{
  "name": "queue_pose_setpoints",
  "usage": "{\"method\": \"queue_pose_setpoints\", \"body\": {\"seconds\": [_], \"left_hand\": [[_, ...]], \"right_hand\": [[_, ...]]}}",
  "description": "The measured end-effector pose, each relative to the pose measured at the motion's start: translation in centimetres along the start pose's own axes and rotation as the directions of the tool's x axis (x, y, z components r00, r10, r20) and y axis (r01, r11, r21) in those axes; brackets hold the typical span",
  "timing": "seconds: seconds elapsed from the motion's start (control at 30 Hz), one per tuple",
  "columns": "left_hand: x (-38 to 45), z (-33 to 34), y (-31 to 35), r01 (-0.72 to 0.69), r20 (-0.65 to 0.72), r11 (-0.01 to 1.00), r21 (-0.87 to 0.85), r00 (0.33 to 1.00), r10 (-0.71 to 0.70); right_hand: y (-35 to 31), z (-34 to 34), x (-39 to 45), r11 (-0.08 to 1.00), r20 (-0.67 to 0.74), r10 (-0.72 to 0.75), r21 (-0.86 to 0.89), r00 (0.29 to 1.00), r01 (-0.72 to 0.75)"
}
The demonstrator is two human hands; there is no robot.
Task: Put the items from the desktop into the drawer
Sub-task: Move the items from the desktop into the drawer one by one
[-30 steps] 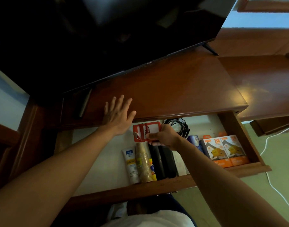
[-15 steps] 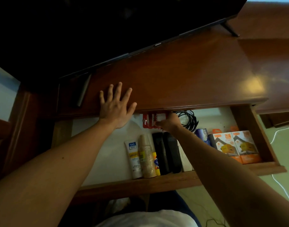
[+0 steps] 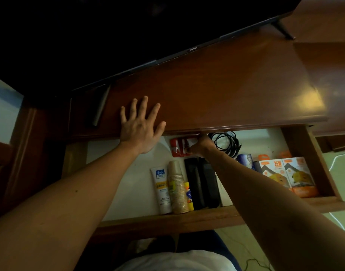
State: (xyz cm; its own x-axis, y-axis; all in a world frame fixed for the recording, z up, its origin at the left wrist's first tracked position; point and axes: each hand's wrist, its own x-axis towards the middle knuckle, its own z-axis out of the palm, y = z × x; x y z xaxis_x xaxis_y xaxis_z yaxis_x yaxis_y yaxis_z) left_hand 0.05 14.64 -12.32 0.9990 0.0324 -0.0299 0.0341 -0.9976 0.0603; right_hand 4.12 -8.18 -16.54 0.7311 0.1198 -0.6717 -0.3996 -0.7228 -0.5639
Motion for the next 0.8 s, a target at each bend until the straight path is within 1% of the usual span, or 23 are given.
{"method": "queue_pose_setpoints", "body": {"seconds": [0.1, 0.13, 0.27, 0.4, 0.57, 0.8], "left_hand": [[-0.1, -0.1, 0.0, 0.0, -0.001, 1.0, -0.003, 1.0, 0.0], [-0.1, -0.1, 0.0, 0.0, 0.0, 1.0, -0.001, 1.0, 0.0], [0.0, 0.0, 0.1, 0.007, 0.014, 1.0, 0.007, 1.0, -0.007], [0.0, 0.0, 0.1, 0.009, 0.009, 1.0, 0.004, 1.0, -0.009], [0.0, 0.0, 0.1, 0.011, 0.018, 1.0, 0.004, 1.0, -0.011], [-0.1, -0.3, 0.2, 0.021, 0.065, 1.0, 0.006, 0.998, -0.022]], "right_hand": [[0.1, 0.2, -0.4, 0.989, -0.042, -0.085, -0.122, 0.995, 0.079], [0.1, 0.2, -0.6, 0.985, -0.045, -0.107, -0.138, 0.993, 0.1], [0.7, 0.3, -0.6, 0.955, -0.072, -0.138, -0.275, 0.988, 0.113], [1.0, 0.2, -0.4, 0.944, -0.061, -0.124, -0.316, 0.99, 0.098], [1.6, 0.4, 0.0, 0.875, -0.087, -0.167, -0.472, 0.982, 0.106], [2.6, 0.3, -2.0, 0.887, -0.175, -0.193, -0.453, 0.965, 0.095]]}}
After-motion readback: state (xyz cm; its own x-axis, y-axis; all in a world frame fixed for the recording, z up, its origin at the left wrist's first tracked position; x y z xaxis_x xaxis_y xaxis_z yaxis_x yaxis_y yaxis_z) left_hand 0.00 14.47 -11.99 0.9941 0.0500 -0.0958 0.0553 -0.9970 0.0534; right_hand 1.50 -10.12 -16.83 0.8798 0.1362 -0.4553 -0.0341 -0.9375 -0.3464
